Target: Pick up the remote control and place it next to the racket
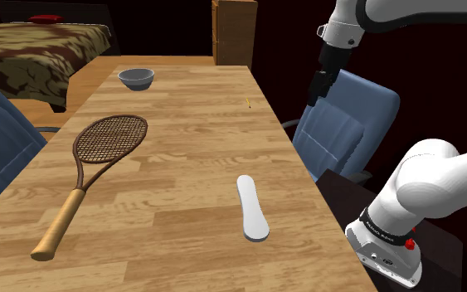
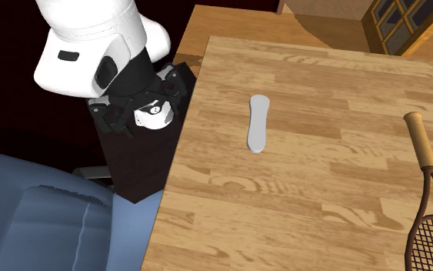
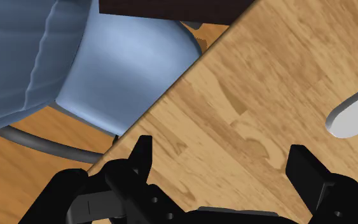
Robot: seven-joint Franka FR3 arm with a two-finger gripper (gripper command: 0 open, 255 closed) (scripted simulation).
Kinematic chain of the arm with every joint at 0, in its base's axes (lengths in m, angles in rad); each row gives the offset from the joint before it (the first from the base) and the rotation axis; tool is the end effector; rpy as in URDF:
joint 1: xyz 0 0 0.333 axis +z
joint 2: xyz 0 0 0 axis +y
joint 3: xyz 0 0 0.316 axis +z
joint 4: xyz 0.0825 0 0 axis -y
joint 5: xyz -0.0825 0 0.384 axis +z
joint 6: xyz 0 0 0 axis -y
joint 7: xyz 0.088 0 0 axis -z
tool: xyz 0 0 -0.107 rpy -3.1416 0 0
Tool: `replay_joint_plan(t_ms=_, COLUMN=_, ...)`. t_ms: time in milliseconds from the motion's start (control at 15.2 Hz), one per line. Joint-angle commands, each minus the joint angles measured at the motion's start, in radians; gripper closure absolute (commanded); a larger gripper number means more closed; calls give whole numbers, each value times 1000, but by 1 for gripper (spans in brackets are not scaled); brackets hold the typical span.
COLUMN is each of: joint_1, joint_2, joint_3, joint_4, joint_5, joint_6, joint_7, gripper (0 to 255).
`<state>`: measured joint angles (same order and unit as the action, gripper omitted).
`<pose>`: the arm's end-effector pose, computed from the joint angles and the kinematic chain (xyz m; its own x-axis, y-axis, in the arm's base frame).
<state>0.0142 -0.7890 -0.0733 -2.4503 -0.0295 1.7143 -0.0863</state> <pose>0.3168 -0.0264 0.5586 0.9973 0.0504 0.0535 0.0514 -0.9985 -0.0181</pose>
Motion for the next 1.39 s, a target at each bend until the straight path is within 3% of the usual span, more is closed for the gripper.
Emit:
replay_joint_plan(t_ms=0, joint_1=0, joint_2=0, joint_3=0, joint_4=0, joint_5=0, joint_6=0, joint_7=0, gripper=0)
replay_joint_plan(t_ms=660, joint_1=33, joint_2=-54, joint_3=254, joint_4=-195, joint_5=180, joint_6=130, joint_7=408, gripper=0)
replay_joint_plan(t_ms=1320, joint_1=58, joint_2=129, joint_3=547, joint_4=-209, joint_5=360, joint_6=340, joint_7=822, gripper=0)
